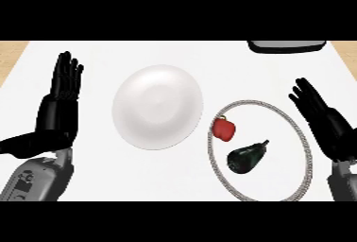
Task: Pick the bell pepper from the placemat and place it in the plate
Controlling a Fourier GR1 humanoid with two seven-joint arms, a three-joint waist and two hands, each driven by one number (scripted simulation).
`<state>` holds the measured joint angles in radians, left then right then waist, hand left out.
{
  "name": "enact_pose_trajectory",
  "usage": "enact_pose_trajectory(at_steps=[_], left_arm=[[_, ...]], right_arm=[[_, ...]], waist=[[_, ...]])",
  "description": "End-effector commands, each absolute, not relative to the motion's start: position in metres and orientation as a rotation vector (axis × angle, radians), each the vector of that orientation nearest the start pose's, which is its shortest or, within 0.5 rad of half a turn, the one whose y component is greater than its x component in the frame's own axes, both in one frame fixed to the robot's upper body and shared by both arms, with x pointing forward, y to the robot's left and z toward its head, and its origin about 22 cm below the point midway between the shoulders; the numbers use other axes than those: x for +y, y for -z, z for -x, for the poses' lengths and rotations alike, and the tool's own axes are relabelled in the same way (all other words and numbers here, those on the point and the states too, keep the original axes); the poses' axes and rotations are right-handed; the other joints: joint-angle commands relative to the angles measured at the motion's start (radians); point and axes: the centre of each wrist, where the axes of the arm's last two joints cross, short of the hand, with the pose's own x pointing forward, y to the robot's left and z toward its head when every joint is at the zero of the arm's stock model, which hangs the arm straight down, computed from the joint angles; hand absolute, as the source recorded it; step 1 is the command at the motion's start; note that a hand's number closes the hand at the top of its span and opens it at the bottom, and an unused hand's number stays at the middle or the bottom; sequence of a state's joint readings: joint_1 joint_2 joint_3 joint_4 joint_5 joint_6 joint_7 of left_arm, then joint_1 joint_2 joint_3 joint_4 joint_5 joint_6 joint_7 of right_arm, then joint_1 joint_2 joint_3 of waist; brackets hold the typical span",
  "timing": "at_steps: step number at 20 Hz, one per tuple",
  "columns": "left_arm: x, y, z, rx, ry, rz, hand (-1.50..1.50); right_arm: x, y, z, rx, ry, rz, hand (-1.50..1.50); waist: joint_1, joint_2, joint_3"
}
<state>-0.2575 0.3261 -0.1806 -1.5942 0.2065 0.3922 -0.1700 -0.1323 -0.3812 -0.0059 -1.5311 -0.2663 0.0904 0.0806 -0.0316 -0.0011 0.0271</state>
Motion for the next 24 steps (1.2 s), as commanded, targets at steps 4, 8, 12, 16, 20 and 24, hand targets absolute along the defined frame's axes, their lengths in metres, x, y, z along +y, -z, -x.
enact_pose_trajectory(at_steps=[4,8,12,16,20,24], left_arm=[[0.285,-0.041,-0.274,-1.736,0.22,-0.377,0.0],[0.303,-0.015,-0.255,-1.586,0.254,-0.437,0.0],[0.315,-0.004,-0.244,-1.528,0.288,-0.455,0.0],[0.321,-0.002,-0.237,-1.519,0.313,-0.445,0.0],[0.323,-0.006,-0.238,-1.526,0.313,-0.462,0.0],[0.328,0.002,-0.232,-1.51,0.305,-0.464,0.0]], right_arm=[[-0.238,-0.09,-0.295,-1.843,-0.037,0.328,-1.5],[-0.289,-0.097,-0.294,-1.904,-0.151,0.893,-1.5],[-0.248,-0.094,-0.291,-2.105,-0.063,1.108,-1.5],[-0.195,-0.06,-0.281,-2.165,0.014,1.241,-1.5],[-0.146,-0.009,-0.259,-2.072,-0.11,1.233,-1.5],[-0.158,0.035,-0.239,-1.787,-0.237,1.294,-1.5]], waist=[[0.065,-0.001,-0.033],[0.04,0.0,-0.049],[0.059,-0.004,-0.038],[0.073,-0.001,-0.035],[0.071,-0.002,-0.034],[0.04,0.001,-0.038]])
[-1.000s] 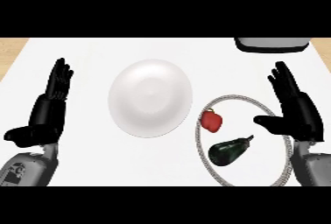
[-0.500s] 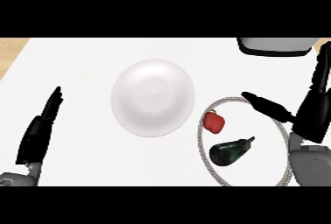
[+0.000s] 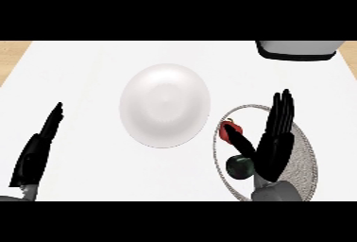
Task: Pick the bell pepper from the placemat and place it in the plate
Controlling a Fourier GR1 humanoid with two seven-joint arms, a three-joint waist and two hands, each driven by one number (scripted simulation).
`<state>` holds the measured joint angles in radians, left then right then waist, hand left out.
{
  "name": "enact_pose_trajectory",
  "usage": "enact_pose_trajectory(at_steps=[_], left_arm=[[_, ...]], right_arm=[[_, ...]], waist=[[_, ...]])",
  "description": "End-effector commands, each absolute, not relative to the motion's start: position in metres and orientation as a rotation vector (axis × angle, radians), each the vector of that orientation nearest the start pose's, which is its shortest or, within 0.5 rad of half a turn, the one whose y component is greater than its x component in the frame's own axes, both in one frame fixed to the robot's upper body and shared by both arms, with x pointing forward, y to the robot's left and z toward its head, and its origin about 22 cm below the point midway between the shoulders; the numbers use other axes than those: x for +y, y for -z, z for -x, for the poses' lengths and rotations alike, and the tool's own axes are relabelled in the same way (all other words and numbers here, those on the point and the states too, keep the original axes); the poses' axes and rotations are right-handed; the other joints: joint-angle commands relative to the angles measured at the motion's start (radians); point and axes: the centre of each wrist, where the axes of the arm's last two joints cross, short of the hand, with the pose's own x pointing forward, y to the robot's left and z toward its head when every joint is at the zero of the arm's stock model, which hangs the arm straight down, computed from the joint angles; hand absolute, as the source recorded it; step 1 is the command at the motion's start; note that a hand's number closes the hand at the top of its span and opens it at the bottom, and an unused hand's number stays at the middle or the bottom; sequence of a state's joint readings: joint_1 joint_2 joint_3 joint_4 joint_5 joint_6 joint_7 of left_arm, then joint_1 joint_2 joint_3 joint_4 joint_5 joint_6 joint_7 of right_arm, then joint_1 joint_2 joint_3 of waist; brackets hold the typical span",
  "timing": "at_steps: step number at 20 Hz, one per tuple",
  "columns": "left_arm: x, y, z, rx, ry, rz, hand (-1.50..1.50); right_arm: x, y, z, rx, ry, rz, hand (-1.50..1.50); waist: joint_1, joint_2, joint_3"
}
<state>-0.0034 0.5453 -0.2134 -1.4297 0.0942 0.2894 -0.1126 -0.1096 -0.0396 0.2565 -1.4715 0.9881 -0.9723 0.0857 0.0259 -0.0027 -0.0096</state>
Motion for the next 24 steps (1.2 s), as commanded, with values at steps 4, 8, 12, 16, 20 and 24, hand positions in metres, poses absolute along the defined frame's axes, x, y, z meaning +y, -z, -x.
enact_pose_trajectory(at_steps=[4,8,12,16,20,24], left_arm=[[0.33,0.002,-0.228,-1.502,0.313,-0.481,0.0],[0.325,0.005,-0.222,-1.509,0.326,-0.463,0.0],[0.328,0.007,-0.221,-1.495,0.316,-0.47,0.0],[0.33,0.009,-0.219,-1.514,0.326,-0.458,0.0],[0.329,0.011,-0.222,-1.51,0.326,-0.454,0.0],[0.335,0.002,-0.229,-1.517,0.314,-0.461,0.0]], right_arm=[[-0.169,0.049,-0.238,-1.567,-0.338,1.352,-1.5],[-0.166,0.039,-0.246,-1.412,-0.327,1.395,-1.5],[-0.158,0.026,-0.256,-1.212,-0.353,1.44,-1.5],[-0.131,0.003,-0.271,-1.042,-0.395,1.484,-1.5],[-0.097,-0.027,-0.283,-0.864,-0.435,1.528,-1.5],[-0.087,-0.03,-0.284,-0.665,-0.516,1.543,-1.5]], waist=[[-0.021,0.002,-0.003],[-0.011,-0.006,-0.002],[-0.011,-0.004,-0.002],[0.011,-0.003,0.0],[0.017,0.001,0.004],[0.003,0.002,0.006]])
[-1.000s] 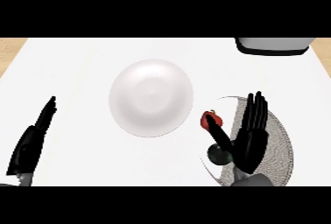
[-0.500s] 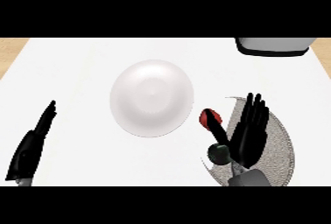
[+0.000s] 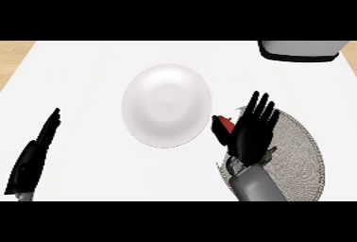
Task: Pick the bell pepper from the placemat and place it in the plate
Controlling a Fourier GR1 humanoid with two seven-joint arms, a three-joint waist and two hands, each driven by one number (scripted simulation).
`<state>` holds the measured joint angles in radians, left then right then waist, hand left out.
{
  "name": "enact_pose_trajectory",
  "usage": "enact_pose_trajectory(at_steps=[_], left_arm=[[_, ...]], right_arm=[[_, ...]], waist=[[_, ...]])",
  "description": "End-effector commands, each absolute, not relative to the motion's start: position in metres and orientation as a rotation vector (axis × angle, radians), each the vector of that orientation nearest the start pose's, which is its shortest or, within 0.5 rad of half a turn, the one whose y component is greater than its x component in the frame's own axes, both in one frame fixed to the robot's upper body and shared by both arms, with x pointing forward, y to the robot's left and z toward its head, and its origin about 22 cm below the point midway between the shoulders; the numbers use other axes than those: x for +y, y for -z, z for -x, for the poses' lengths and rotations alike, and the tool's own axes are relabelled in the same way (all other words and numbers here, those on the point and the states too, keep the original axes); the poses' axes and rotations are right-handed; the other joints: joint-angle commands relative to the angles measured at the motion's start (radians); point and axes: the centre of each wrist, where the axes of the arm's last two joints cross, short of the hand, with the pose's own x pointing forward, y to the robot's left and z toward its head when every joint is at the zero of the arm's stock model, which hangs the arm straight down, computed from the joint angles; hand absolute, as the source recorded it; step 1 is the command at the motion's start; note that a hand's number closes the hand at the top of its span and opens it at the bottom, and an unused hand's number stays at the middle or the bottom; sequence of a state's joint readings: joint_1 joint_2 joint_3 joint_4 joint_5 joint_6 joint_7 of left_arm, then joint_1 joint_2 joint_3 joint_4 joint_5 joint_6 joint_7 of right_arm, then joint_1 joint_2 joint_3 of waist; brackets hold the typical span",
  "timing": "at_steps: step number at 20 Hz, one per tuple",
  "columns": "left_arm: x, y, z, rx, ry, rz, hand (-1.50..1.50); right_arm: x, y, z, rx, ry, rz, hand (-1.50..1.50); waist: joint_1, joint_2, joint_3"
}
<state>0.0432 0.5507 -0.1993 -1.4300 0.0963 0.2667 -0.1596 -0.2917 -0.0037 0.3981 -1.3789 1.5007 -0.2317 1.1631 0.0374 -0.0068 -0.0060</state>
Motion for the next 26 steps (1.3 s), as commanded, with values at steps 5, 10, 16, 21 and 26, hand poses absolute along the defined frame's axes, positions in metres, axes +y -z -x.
enact_pose_trajectory(at_steps=[5,10,16,21,26], left_arm=[[0.334,-0.004,-0.239,-1.539,0.307,-0.453,0.0],[0.337,0.004,-0.226,-1.51,0.318,-0.448,0.0],[0.324,0.011,-0.223,-1.51,0.308,-0.449,0.0],[0.331,0.01,-0.216,-1.507,0.316,-0.463,0.0],[0.34,0.004,-0.223,-1.516,0.308,-0.48,0.0]], right_arm=[[-0.071,-0.033,-0.282,-0.593,-0.578,1.49,-1.5],[-0.071,-0.054,-0.298,-0.583,-0.573,1.45,-1.5],[-0.075,-0.035,-0.298,-0.521,-0.59,1.367,-1.5],[-0.076,-0.054,-0.315,-0.5,-0.593,1.382,-1.5],[-0.083,-0.023,-0.305,-0.486,-0.578,1.369,-1.5]], waist=[[-0.012,0.007,0.004],[-0.009,0.006,0.005],[-0.019,0.009,0.006],[-0.018,0.004,0.005],[-0.028,0.006,0.006]])
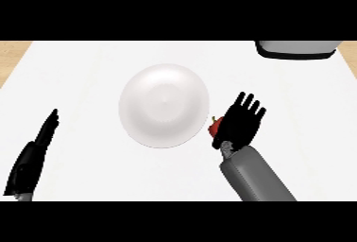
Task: Pick the bell pepper from the placemat and place it in the plate
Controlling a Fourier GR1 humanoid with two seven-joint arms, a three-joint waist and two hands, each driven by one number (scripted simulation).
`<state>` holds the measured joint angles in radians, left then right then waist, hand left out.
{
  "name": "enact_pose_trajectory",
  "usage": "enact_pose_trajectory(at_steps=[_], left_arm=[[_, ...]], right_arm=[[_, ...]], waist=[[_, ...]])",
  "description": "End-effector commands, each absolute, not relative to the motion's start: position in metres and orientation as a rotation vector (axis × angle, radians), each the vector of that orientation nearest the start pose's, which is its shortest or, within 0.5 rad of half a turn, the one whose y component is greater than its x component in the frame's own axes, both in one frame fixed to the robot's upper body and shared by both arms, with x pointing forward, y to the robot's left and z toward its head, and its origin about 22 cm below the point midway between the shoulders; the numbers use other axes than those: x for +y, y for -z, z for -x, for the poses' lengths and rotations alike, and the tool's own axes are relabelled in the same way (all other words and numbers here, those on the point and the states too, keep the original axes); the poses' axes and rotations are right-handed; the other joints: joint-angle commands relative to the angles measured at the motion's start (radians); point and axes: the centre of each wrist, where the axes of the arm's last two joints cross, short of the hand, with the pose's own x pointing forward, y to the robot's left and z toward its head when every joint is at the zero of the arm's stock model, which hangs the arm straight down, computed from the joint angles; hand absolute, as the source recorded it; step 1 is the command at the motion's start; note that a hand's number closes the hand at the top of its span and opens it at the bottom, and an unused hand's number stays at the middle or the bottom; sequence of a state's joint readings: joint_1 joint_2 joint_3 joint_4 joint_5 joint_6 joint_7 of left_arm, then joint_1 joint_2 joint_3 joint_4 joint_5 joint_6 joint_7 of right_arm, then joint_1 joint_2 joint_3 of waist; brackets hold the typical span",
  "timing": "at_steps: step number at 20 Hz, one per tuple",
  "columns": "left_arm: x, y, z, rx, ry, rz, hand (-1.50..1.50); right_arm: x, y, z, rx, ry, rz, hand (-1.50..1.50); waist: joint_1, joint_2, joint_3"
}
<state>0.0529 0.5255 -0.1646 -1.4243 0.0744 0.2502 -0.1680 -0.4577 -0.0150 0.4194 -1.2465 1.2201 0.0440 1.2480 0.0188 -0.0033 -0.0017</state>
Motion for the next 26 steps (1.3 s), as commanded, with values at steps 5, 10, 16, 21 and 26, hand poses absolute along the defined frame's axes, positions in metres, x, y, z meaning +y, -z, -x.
enact_pose_trajectory(at_steps=[5,10,16,21,26], left_arm=[[0.347,-0.004,-0.217,-1.52,0.317,-0.474,0.0],[0.332,-0.004,-0.222,-1.527,0.312,-0.471,0.0],[0.355,0.017,-0.212,-1.511,0.286,-0.468,0.0],[0.343,0.003,-0.207,-1.506,0.284,-0.481,0.0],[0.339,0.012,-0.21,-1.507,0.285,-0.492,0.0]], right_arm=[[-0.079,-0.023,-0.296,-0.476,-0.597,1.346,-1.5],[-0.074,-0.029,-0.32,-0.567,-0.612,1.35,1.5],[-0.104,-0.015,-0.313,-0.617,-0.657,1.286,1.5],[-0.21,-0.029,-0.291,-0.851,-0.826,0.922,1.5],[-0.282,-0.038,-0.275,-0.882,-0.813,1.026,1.5]], waist=[[-0.003,0.001,0.002],[0.002,0.005,0.002],[-0.016,0.003,0.002],[-0.037,-0.004,0.004],[-0.025,0.002,0.002]])
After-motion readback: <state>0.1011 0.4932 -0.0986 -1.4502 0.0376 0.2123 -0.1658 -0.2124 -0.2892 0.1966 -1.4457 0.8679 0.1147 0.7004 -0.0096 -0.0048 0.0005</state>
